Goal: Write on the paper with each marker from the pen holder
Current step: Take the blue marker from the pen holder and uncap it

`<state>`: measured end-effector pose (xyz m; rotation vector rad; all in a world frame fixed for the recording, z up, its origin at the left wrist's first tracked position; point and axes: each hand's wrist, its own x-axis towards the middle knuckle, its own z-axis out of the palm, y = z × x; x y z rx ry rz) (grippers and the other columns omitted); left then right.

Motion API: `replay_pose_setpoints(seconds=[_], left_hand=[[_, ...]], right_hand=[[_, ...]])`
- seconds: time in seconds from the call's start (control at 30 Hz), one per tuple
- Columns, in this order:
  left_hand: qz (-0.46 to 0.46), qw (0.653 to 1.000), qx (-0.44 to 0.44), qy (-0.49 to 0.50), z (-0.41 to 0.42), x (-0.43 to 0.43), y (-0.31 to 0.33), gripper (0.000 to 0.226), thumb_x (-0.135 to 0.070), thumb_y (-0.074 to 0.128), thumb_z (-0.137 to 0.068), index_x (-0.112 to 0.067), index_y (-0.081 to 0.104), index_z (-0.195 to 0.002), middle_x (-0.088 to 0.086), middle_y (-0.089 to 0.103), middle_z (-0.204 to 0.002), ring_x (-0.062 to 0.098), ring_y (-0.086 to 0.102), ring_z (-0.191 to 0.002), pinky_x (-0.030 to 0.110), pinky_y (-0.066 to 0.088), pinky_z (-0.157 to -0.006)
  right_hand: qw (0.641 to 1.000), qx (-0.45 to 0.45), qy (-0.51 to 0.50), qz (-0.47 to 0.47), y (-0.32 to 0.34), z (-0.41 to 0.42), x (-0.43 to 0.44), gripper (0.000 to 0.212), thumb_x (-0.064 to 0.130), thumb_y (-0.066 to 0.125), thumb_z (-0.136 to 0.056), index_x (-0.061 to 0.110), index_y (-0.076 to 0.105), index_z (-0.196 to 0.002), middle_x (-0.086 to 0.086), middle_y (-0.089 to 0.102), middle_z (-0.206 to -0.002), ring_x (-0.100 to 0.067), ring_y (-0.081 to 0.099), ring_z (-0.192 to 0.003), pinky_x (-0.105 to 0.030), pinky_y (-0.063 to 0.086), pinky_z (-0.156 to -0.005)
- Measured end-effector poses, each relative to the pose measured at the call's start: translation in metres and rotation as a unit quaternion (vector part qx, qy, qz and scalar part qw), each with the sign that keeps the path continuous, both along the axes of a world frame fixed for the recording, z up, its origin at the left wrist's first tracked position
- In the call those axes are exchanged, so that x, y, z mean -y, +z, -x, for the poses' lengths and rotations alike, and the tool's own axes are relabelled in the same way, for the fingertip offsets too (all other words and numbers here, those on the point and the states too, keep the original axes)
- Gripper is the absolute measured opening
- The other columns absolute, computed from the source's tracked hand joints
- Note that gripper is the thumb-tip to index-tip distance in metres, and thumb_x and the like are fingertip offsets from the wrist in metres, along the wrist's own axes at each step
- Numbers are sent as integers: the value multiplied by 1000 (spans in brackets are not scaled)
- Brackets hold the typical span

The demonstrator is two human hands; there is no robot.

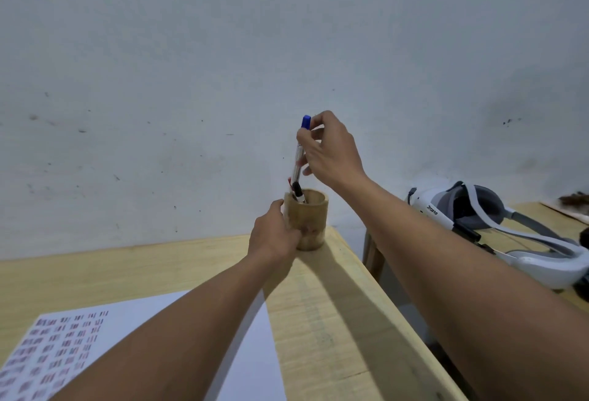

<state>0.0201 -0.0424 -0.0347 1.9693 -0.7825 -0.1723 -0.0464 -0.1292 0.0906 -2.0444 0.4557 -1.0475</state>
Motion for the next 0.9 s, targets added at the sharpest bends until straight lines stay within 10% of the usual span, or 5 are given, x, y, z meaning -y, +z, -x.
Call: replay_pose_setpoints(seconds=[0.13, 0.37, 0.53, 0.9], left_hand=[[17, 1000, 0, 8, -4, -26, 19, 80, -32, 76, -84, -20, 36, -152, 9, 53, -143, 27, 54, -128, 32, 47, -94], [147, 986, 31, 76, -5, -90, 71, 35, -17, 52, -98, -21, 62, -131, -1, 67, -120, 10, 62, -97, 8, 42, -67], [286, 957, -33, 27, 3, -132, 102, 36, -12, 56, -90, -24, 69, -122, 1, 76, -96, 20, 72, -96, 38, 59, -85], [295, 954, -22, 45, 13, -185, 108, 11, -6, 71, -88, -7, 76, -98, 11, 78, -84, 22, 76, -83, 38, 62, -82]], right_hand=[[999, 27, 40, -12, 19, 8, -21, 16, 23, 57, -99, 11, 55, -109, -9, 70, -89, -18, 76, -60, -43, 65, -71], [996, -46, 53, 50, 24, 21, -63, 15, 20, 70, -93, 13, 70, -107, -1, 76, -87, -9, 77, -66, -31, 64, -74], [987, -91, 51, 119, 11, 28, -93, 17, 16, 67, -96, 13, 77, -110, -1, 76, -89, -13, 76, -71, -37, 64, -78], [991, -61, 41, 114, -3, 30, -139, 15, 20, 69, -94, 15, 72, -108, 1, 74, -101, -14, 73, -78, -34, 60, -74]])
